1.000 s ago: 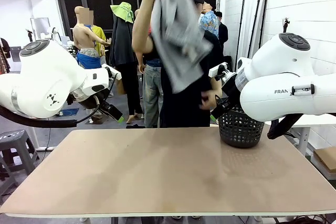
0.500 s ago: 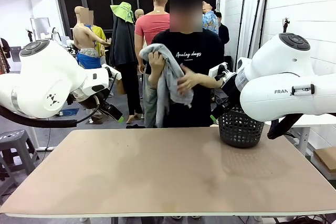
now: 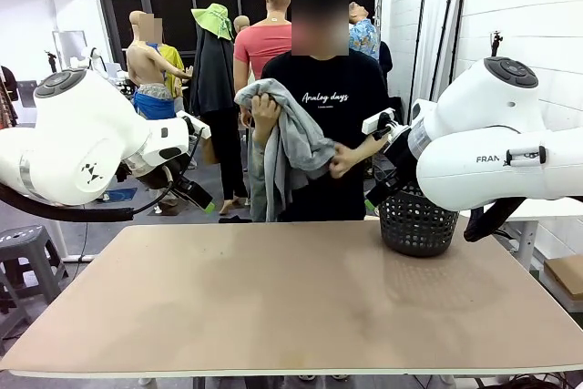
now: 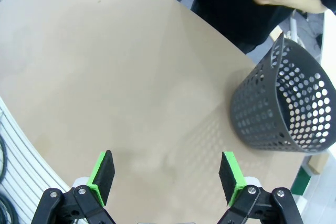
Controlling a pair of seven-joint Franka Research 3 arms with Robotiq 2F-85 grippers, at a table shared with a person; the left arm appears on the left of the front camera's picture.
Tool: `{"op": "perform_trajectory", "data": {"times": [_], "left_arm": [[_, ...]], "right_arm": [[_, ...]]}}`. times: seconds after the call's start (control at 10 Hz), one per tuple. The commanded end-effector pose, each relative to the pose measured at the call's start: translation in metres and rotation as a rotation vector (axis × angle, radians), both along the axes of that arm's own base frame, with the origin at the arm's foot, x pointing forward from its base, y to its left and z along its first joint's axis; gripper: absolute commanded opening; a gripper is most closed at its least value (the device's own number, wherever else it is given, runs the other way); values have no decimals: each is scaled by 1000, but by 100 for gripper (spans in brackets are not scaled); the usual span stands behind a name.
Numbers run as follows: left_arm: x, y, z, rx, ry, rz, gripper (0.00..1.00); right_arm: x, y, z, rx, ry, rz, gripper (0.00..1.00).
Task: Fold the training pants.
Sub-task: Grab both ends of the Training pants handed by a person.
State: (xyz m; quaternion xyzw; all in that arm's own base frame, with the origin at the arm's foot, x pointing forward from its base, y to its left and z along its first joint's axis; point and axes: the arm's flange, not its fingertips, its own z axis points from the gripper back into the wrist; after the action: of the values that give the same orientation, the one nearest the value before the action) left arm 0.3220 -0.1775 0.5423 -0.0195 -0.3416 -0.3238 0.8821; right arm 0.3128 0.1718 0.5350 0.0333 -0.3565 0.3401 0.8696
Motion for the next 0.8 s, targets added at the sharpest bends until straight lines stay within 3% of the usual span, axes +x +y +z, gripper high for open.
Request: {"op": "perform_trajectory", "data": {"times": [0.0,0.7], "left_arm": [[0,0,1,-1,-2,0,100],[0,0,1,-1,-2,0,100]], "right_arm": [[0,0,0,9,5,2,100],[0,0,0,9,5,2,100]]}}
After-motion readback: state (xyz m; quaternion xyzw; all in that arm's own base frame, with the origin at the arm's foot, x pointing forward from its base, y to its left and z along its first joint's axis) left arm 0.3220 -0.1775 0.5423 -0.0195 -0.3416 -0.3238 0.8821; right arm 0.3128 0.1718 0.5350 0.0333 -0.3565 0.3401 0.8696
